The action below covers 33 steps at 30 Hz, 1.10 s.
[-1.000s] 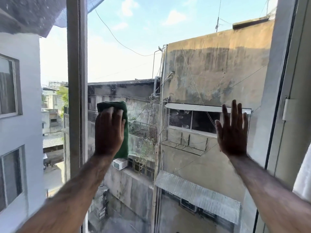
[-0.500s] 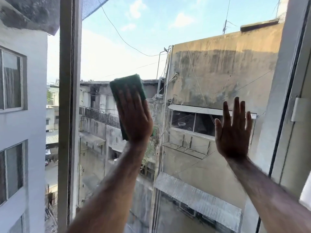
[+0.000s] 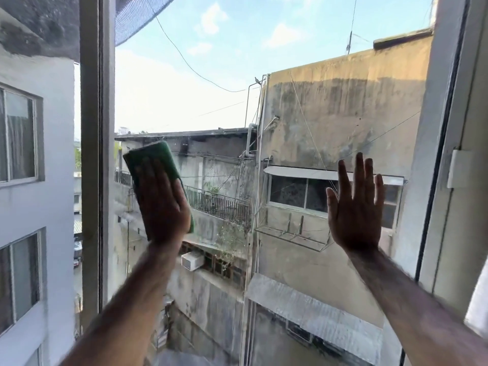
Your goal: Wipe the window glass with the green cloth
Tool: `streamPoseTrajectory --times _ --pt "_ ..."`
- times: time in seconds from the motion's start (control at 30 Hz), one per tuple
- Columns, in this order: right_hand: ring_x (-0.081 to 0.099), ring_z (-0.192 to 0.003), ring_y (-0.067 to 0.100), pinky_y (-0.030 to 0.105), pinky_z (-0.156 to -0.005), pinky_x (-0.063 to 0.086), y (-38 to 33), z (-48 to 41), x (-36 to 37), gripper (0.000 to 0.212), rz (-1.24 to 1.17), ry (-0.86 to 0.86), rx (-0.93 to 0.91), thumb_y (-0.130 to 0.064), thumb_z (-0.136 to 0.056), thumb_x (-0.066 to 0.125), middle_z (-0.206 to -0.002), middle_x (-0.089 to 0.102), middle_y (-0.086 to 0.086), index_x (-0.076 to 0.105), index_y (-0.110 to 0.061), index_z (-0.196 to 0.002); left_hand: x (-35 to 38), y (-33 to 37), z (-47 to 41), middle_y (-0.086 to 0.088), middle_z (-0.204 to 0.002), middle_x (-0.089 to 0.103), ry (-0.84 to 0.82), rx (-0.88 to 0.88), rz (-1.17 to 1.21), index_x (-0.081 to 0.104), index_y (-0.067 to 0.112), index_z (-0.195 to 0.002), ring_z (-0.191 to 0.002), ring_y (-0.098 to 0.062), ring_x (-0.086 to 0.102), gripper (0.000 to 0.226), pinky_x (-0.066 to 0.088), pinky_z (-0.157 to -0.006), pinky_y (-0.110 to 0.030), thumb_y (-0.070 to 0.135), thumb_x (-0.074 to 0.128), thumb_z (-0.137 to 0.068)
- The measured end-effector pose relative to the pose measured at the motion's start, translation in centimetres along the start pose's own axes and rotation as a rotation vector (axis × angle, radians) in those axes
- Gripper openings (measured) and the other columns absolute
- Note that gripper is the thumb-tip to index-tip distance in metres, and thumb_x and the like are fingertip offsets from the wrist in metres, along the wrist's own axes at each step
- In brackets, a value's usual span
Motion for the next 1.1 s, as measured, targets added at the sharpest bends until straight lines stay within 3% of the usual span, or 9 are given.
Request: streamPoseTrajectory --times 0.13,0.23,0.33,0.53,0.63,0.73,0.83,0.9,1.1 --pt "0.01 -0.17 0.031 0.049 -0.139 0.009 -0.2 -0.1 -0.2 0.062 -0.014 0.007 -0.003 -0.042 -0.117 0.032 -0.182 0.011 0.015 0.017 -0.02 -0.173 -0.2 5.7 -6.0 -0.021 -0.175 0.013 0.13 -0.117 0.03 0.015 0.004 -0.165 -0.164 -0.036 0.01 0.058 0.017 -0.131 -0.053 0.029 0.024 -0.113" --pt "0.011 -0.17 0.031 0.049 -0.139 0.009 -0.2 -0.4 -0.3 0.06 -0.014 0.009 -0.007 -0.041 -0.117 0.031 -0.181 0.013 0.015 0.019 -0.02 -0.172 2.6 15.8 -3.3 -0.017 -0.174 0.018 0.126 0.185 0.024 0.019 0.008 -0.165 -0.163 -0.034 0.012 0.056 0.02 -0.131 -0.052 0.021 0.033 -0.112" --pt "0.012 -0.17 0.03 0.053 -0.137 0.016 0.2 -0.1 -0.4 0.059 -0.028 0.011 -0.012 -0.036 -0.117 0.033 -0.181 0.014 0.015 0.019 -0.02 -0.172 5.8 22.1 4.7 -0.013 -0.174 0.019 -0.018 0.487 0.084 0.021 0.012 -0.165 -0.163 -0.034 0.014 0.059 0.022 -0.13 -0.058 0.029 0.038 -0.111" --pt "0.011 -0.17 0.03 0.054 -0.137 0.019 0.0 -0.2 -0.5 0.058 -0.031 0.025 -0.021 -0.036 -0.118 0.03 -0.181 0.014 0.014 0.016 -0.023 -0.173 6.3 12.5 12.2 -0.01 -0.177 0.012 -0.223 0.612 -0.039 0.018 0.012 -0.166 -0.164 -0.029 0.01 0.062 0.022 -0.131 -0.058 0.039 0.031 -0.112" --pt "0.012 -0.17 0.03 0.054 -0.137 0.019 -0.4 0.0 -0.7 0.058 -0.041 0.019 -0.001 -0.037 -0.118 0.028 -0.181 0.016 0.014 0.018 -0.023 -0.173 3.3 4.9 9.7 -0.019 -0.173 0.022 -0.208 0.508 -0.078 0.028 0.005 -0.162 -0.162 -0.037 0.018 0.058 0.029 -0.126 -0.062 0.032 0.033 -0.111" --pt "0.01 -0.17 0.029 0.053 -0.137 0.017 -0.4 0.1 -0.8 0.058 -0.046 0.0 0.012 -0.037 -0.117 0.028 -0.181 0.014 0.014 0.018 -0.022 -0.173 0.7 -0.1 2.6 -0.024 -0.174 0.012 -0.137 0.161 -0.066 0.015 0.002 -0.164 -0.163 -0.038 0.01 0.061 0.02 -0.131 -0.059 0.028 0.032 -0.112" --pt "0.008 -0.17 0.029 0.053 -0.138 0.015 -0.3 0.0 -0.8 0.059 -0.034 -0.001 0.009 -0.036 -0.117 0.028 -0.182 0.011 0.014 0.016 -0.021 -0.173 -0.4 0.6 -3.7 -0.024 -0.175 0.008 0.0 -0.1 -0.014 0.009 0.002 -0.165 -0.163 -0.038 0.008 0.062 0.014 -0.133 -0.055 0.031 0.026 -0.112" --pt "0.008 -0.17 0.029 0.052 -0.138 0.015 -0.4 0.0 -0.7 0.059 -0.025 0.005 0.003 -0.036 -0.117 0.027 -0.182 0.012 0.014 0.016 -0.021 -0.173 0.1 4.6 -5.6 -0.021 -0.175 0.011 0.072 -0.121 -0.002 0.011 0.003 -0.165 -0.164 -0.036 0.008 0.062 0.015 -0.132 -0.053 0.033 0.023 -0.112" --pt "0.01 -0.17 0.029 0.053 -0.138 0.016 0.3 -0.2 -0.7 0.058 -0.05 0.002 -0.009 -0.036 -0.118 0.029 -0.181 0.014 0.013 0.018 -0.021 -0.173 5.3 21.2 3.0 -0.014 -0.174 0.024 0.035 0.41 0.087 0.026 0.01 -0.164 -0.163 -0.034 0.013 0.055 0.02 -0.131 -0.058 0.027 0.033 -0.112"
Point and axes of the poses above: each hand's wrist, its own z-axis away from the middle knuckle, its own x-axis out of the palm, y = z × x, the point moved 8 cm from there along -z, towards the middle knuckle
